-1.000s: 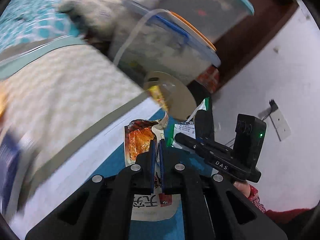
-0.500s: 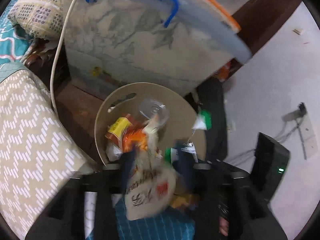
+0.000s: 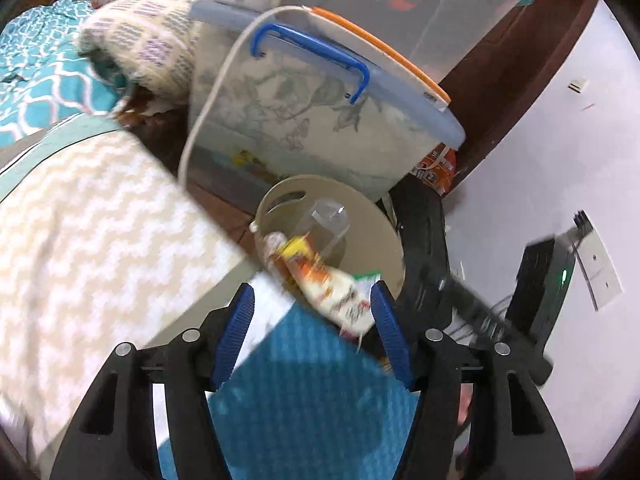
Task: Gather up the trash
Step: 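Carry both wrappers to the wastebasket and open both grippers, then grasp the green can with left gripper while right grasps the orange chip, then carry the green can and orange chip to the wastebasket and release both, then grasp the blue milk carton with left gripper while right grasps the red-white snack packet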
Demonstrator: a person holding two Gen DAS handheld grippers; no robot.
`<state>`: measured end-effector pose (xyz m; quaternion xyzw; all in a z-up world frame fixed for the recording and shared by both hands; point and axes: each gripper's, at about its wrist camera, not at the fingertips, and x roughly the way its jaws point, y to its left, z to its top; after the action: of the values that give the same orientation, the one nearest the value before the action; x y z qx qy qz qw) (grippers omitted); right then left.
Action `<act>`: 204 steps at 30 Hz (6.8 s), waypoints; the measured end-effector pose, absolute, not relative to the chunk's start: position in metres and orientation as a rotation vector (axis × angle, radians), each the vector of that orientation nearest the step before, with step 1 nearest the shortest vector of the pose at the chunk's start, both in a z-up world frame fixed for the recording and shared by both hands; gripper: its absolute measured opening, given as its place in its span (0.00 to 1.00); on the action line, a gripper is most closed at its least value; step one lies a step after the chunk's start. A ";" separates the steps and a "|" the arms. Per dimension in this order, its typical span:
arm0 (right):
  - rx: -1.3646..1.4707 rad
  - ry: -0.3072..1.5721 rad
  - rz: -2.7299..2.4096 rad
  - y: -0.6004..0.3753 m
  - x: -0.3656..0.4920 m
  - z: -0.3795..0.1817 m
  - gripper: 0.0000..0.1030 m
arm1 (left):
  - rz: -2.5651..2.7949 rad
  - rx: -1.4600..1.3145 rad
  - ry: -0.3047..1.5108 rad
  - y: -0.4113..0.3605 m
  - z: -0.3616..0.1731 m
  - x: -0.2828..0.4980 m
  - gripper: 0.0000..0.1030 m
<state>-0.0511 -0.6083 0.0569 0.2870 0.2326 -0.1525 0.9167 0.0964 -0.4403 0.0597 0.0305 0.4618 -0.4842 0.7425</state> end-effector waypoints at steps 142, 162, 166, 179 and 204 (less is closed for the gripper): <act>0.787 0.592 0.065 -0.538 0.002 0.044 0.65 | -0.881 0.106 1.012 -0.277 0.047 0.051 0.70; 0.760 0.768 0.175 -0.359 0.085 -0.006 0.64 | -0.523 0.193 0.866 -0.168 0.035 0.112 0.91; 0.742 0.715 0.124 -0.360 0.080 -0.002 0.64 | -0.517 0.263 0.876 -0.191 0.016 0.128 0.89; 0.673 0.833 0.234 -0.315 0.125 0.011 0.64 | -0.483 0.142 0.870 -0.089 0.027 0.086 0.49; 0.090 0.952 0.224 -0.182 0.160 0.004 0.27 | -0.179 -0.016 0.905 0.016 0.009 0.056 0.50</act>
<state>0.1597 -0.1825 0.0045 0.0434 0.4569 0.1074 0.8819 0.0555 0.0164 0.0090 -0.0079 0.4365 -0.0863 0.8955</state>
